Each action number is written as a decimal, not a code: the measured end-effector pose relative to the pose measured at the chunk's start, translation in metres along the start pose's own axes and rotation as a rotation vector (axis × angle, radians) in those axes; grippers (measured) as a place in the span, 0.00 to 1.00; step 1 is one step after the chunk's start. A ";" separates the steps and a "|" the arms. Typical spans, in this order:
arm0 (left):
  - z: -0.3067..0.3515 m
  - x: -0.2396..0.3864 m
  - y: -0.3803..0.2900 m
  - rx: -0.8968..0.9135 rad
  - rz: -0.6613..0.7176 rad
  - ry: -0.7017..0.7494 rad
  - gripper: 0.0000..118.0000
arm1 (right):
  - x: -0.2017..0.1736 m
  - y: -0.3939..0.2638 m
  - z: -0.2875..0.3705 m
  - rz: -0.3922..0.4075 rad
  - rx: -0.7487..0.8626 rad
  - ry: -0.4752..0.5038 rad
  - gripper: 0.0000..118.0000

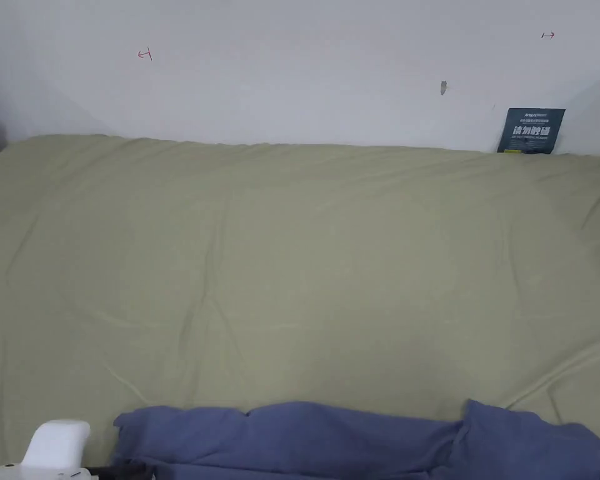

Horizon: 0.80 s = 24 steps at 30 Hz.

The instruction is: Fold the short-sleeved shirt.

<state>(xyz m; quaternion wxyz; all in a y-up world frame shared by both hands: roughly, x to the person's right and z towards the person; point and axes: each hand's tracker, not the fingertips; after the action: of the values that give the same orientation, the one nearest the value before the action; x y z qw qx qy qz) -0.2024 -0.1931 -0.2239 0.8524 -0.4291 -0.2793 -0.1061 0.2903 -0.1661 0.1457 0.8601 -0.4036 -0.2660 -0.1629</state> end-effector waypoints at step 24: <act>0.073 -0.020 0.002 0.261 0.236 -0.043 0.00 | -0.136 -0.028 0.091 0.038 0.506 -0.039 0.01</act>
<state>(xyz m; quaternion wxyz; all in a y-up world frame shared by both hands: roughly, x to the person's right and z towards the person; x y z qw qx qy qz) -0.2469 -0.1352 -0.2017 0.9012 -0.3468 -0.2567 0.0411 0.1375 -0.1034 0.1311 0.9314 -0.1834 -0.3071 -0.0670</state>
